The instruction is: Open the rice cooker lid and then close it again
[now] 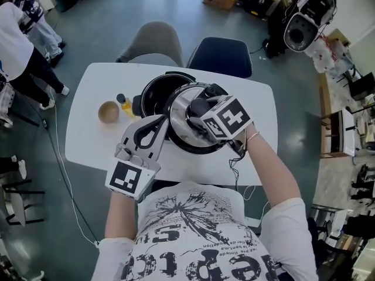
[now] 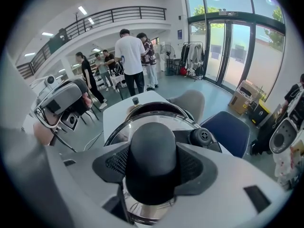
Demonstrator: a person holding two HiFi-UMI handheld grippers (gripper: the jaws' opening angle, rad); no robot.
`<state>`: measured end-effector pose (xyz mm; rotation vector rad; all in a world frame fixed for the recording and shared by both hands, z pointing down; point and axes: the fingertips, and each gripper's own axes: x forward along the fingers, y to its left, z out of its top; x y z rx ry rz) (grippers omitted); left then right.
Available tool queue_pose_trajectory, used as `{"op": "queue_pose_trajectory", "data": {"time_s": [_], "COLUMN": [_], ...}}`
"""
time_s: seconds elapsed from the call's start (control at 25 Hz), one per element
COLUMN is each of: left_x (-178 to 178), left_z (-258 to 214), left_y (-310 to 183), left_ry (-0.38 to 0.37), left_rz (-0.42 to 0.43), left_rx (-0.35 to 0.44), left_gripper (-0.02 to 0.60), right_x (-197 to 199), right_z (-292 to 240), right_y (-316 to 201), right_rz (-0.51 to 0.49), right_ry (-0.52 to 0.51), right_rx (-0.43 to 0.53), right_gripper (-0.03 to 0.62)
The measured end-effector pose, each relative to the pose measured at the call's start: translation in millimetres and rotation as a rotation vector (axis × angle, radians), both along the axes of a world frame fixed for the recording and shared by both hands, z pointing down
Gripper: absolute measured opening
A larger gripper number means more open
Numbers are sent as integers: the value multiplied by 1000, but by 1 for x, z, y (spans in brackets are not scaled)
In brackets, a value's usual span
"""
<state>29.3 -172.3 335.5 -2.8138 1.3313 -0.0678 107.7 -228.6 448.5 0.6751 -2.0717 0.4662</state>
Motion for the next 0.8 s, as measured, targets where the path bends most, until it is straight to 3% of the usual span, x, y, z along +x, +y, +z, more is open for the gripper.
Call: {"op": "queue_pose_trajectory", "data": {"time_s": [0.4, 0.8], "left_x": [69, 132], "left_z": [22, 21], "left_y": [49, 72], "left_ry": [8, -11], "left_rz": [19, 84], "left_rx": [-24, -21], "left_gripper": [12, 12], "right_x": [69, 137], "right_z": [14, 19], "right_y": [57, 88], "right_rz": [8, 79], "right_ry": [-5, -8], "right_rx": [-16, -14], "right_gripper": [293, 293]}}
